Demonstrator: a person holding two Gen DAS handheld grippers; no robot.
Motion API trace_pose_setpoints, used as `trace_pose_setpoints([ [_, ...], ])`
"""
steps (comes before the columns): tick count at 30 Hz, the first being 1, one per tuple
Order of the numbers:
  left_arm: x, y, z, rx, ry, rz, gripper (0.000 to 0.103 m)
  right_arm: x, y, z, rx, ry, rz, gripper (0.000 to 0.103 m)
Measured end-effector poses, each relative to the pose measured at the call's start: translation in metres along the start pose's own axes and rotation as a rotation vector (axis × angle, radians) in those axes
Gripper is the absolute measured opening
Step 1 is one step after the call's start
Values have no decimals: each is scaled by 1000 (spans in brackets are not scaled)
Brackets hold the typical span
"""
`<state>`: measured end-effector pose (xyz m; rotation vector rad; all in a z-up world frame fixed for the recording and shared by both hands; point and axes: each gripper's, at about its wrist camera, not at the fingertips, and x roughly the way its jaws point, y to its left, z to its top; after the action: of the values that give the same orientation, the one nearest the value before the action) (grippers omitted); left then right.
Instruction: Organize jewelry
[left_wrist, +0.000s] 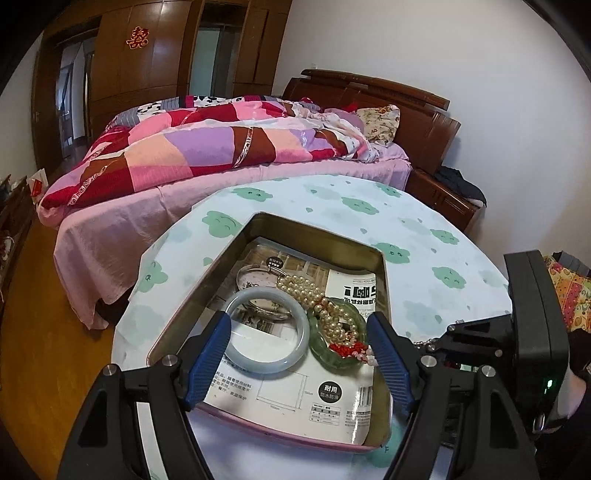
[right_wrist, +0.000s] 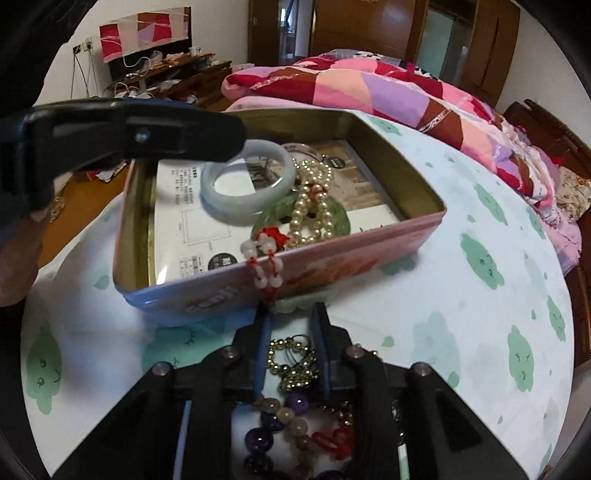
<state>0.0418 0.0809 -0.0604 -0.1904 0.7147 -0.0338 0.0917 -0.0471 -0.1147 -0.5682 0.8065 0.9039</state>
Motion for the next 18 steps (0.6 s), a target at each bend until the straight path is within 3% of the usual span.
trace_pose_setpoints([
  [1,0,-1,0,3,0,2,76,0,3,-1,1,3,-1,0],
  [6,0,-1,-1,5,-1,6,76,-7,13,-3,43,-11,-52,1],
  [13,2,2,-1,-3,1,4,76,-26,-35,-16,327,-41,-95,4],
  [14,2,2,-1,-3,2,5,76,-28,-44,-20,378,-42,-44,7],
  [16,3,1,-2,2,3,9,76,-29,-50,-20,444,-43,33,24],
  [17,3,-1,-2,14,1,23,76,-31,-52,-20,473,-50,72,37],
  [18,2,-2,-2,21,-1,34,76,-33,-51,-19,493,-62,106,61],
])
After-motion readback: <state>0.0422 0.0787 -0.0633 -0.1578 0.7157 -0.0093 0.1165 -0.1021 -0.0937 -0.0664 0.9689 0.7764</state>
